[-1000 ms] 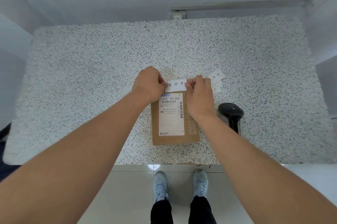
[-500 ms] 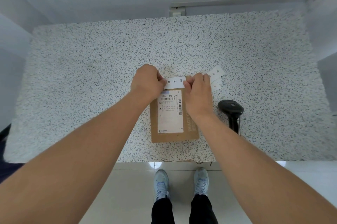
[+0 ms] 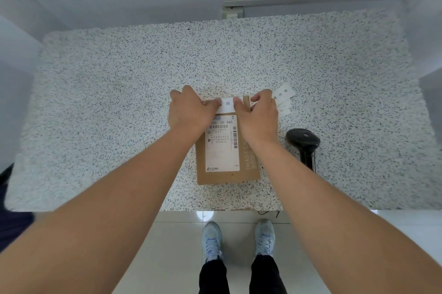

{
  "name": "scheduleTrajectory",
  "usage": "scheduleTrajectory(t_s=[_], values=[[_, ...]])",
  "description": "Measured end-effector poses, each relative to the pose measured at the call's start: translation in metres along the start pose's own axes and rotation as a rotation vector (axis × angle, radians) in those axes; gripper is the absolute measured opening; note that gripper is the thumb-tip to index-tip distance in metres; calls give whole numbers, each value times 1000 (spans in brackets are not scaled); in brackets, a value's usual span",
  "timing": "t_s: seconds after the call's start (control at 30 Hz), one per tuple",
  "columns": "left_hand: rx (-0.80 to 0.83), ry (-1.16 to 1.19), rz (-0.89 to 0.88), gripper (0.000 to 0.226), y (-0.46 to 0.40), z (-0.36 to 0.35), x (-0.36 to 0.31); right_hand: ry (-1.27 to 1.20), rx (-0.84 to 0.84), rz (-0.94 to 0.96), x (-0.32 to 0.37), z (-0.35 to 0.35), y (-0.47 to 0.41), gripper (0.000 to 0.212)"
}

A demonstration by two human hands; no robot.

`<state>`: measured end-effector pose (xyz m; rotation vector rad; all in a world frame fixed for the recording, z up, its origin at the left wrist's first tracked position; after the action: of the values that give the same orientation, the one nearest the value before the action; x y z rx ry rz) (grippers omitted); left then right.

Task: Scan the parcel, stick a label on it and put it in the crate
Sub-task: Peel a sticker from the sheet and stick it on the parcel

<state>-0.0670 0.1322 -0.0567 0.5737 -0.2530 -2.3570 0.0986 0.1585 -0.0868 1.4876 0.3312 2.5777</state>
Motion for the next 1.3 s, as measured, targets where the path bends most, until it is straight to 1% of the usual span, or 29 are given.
scheduleTrajectory(t_s=[0.07, 0.13, 0.23, 0.37, 0.5, 0.57, 0.7, 0.8, 0.9, 0.97, 1.0, 1.1, 1.2, 1.3], values=[[-22, 41, 67, 80, 1, -4, 1, -7, 1, -36, 0, -3, -5, 48], [-30, 82, 109, 92, 1, -9, 2, 19, -1, -54, -2, -6, -10, 52], [-4, 108, 138, 99, 0, -16, 6, 45, 3, -65, -7, -9, -14, 45], [-23, 171, 132, 79, -2, -22, 11, 62, -21, -36, -11, -10, -14, 33], [-55, 211, 81, 64, 4, -20, 15, 46, -14, -38, -12, -6, -13, 28], [-55, 195, 47, 64, 10, -19, 16, 25, 7, -36, -14, -5, -10, 30], [-29, 158, 49, 76, 21, -20, 17, 26, 81, -21, -18, -4, -4, 36], [-21, 151, 59, 75, 23, -20, 18, 54, 112, -11, -17, -1, -1, 39], [-32, 141, 49, 69, 28, -20, 21, 72, 124, 17, -18, 0, 0, 29], [-44, 108, 3, 65, 34, -20, 24, 75, 126, 32, -18, 2, 3, 23], [-49, 85, -32, 64, 38, -20, 24, 85, 128, 43, -16, 4, 6, 25], [-36, 32, -150, 61, 52, -21, 27, 158, 156, 132, -11, 10, 21, 40], [-4, -5, -274, 66, 71, -23, 33, 265, 216, 222, -9, 19, 42, 55], [45, -65, -371, 71, 91, -28, 43, 351, 275, 267, -16, 24, 64, 59]])
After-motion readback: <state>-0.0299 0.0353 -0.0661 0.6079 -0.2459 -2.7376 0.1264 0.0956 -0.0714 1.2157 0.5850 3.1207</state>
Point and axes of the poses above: each hand's wrist, its own y-axis away from the middle knuckle, its own z-axis out of the back of the hand, x = y × z, the point moved 3 cm from there along -y, towards the middle knuckle, and after that the axes turned 5 degrees about -y, right-handed, at the moved point
